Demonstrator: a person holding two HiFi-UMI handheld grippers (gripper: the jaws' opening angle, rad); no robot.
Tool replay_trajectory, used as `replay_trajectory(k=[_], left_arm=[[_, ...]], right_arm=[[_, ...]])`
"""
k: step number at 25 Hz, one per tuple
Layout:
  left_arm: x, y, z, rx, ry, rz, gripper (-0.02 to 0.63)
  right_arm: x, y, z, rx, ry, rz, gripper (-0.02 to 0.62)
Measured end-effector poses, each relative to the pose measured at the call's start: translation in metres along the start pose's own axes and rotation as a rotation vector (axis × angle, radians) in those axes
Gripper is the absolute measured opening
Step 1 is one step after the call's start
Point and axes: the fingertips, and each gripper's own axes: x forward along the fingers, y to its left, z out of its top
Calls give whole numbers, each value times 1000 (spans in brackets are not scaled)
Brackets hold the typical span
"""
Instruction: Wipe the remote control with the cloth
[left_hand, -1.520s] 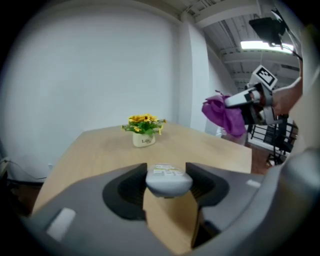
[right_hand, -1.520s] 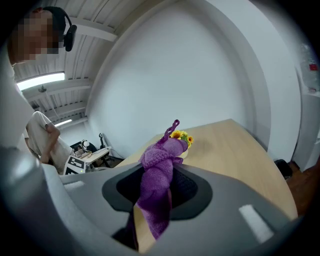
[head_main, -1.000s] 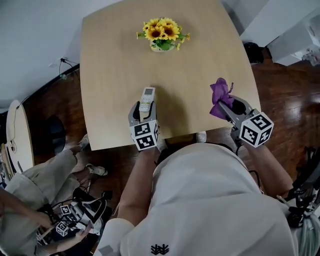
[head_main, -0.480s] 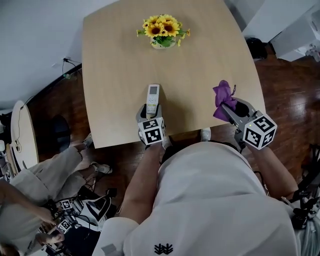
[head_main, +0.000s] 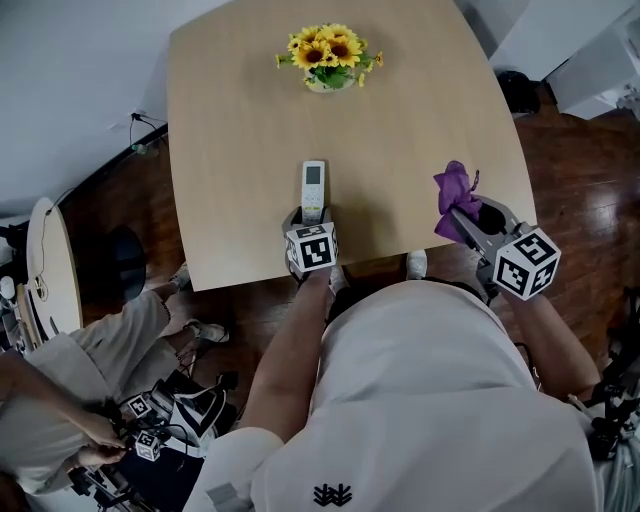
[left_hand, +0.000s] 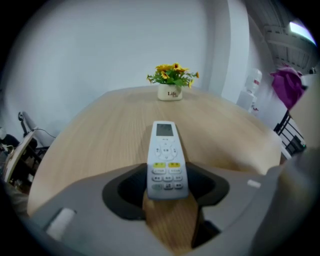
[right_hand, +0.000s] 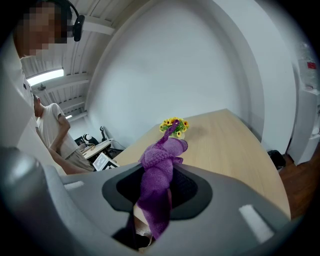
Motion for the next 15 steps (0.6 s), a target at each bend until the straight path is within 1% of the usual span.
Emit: replay_trajectory(k=[5, 8, 12, 15], left_arm=[[-3, -3, 2, 0, 7, -19, 267], [-3, -3, 1, 4, 4, -28, 316], [-16, -2, 6, 11, -5, -24, 316], [-36, -10, 8, 14, -16, -38, 316]], right_arm=[[0, 0, 0, 4, -6, 8, 126], [-1, 0, 0, 11, -8, 9, 126], [1, -2, -2, 5, -15, 18, 126], [1, -4, -5, 9, -12, 31, 126]])
